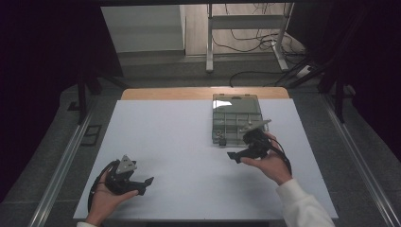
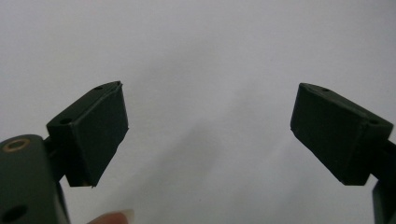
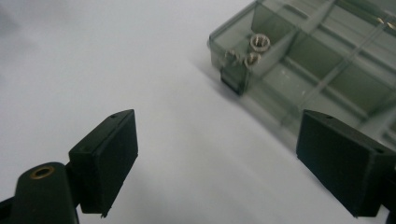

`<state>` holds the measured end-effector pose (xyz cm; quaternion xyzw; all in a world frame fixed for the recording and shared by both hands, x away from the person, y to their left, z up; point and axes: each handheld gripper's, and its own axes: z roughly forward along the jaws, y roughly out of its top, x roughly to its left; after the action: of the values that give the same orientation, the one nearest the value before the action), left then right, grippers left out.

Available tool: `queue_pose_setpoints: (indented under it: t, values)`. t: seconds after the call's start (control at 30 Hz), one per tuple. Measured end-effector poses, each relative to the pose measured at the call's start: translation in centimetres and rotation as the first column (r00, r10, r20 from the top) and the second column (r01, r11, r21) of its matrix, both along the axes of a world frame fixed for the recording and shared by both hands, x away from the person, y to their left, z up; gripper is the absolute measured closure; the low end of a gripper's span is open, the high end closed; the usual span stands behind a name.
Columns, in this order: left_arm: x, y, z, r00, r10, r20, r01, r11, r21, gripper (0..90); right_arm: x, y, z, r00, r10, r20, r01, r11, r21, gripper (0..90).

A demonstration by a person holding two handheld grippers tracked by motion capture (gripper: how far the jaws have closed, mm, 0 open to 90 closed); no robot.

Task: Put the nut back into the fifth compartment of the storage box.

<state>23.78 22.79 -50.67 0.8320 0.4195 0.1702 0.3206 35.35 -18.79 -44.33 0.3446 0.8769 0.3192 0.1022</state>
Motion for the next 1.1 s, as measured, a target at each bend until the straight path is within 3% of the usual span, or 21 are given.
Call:
queue_pose_setpoints:
  t: [0.03, 0.3, 0.5, 0.63, 0.8, 0.9, 1.1]
  values:
    - [0.0, 0.0, 0.0, 1.0, -0.001, 0.0, 0.001, 1.0, 0.0, 10.9, -1.2, -1.2, -0.1, 1.0, -0.002, 0.007, 0.002, 1.0, 0.02, 13.8]
    - [0.1, 0.0, 0.0, 1.0, 0.009, 0.003, -0.009, 0.9999, -0.011, 10.9, -5.0, -4.7, -0.4, 0.9977, -0.019, 0.065, 0.015, 0.998, 0.059, 13.9]
    - [0.1, 0.1, 0.1, 0.9999, 0.012, 0.005, -0.012, 0.9999, -0.011, 10.9, -6.8, -6.7, -1.2, 0.9961, -0.036, 0.08, 0.031, 0.997, 0.068, 14.2]
    - [0.2, 0.1, 0.0, 0.9999, 0.013, 0.005, -0.013, 0.9998, -0.012, 10.9, -7.1, -7.6, -1.6, 0.9959, -0.053, 0.073, 0.046, 0.995, 0.085, 14.5]
    - [0.2, 0.3, -0.1, 0.9999, 0.016, 0.004, -0.016, 0.9998, -0.012, 10.9, -6.9, -7.7, -2.4, 0.9953, -0.063, 0.074, 0.058, 0.996, 0.063, 14.6]
    - [0.3, 0.3, -0.1, 0.9999, 0.017, 0.0, -0.017, 0.9998, -0.013, 10.9, -6.9, -7.6, -2.8, 0.9952, -0.06, 0.077, 0.058, 0.998, 0.026, 14.8]
    - [0.4, 0.3, -0.2, 0.9999, 0.014, -0.004, -0.014, 0.9998, -0.012, 10.9, -6.7, -7.7, -3.1, 0.9953, -0.059, 0.077, 0.057, 0.998, 0.024, 14.8]
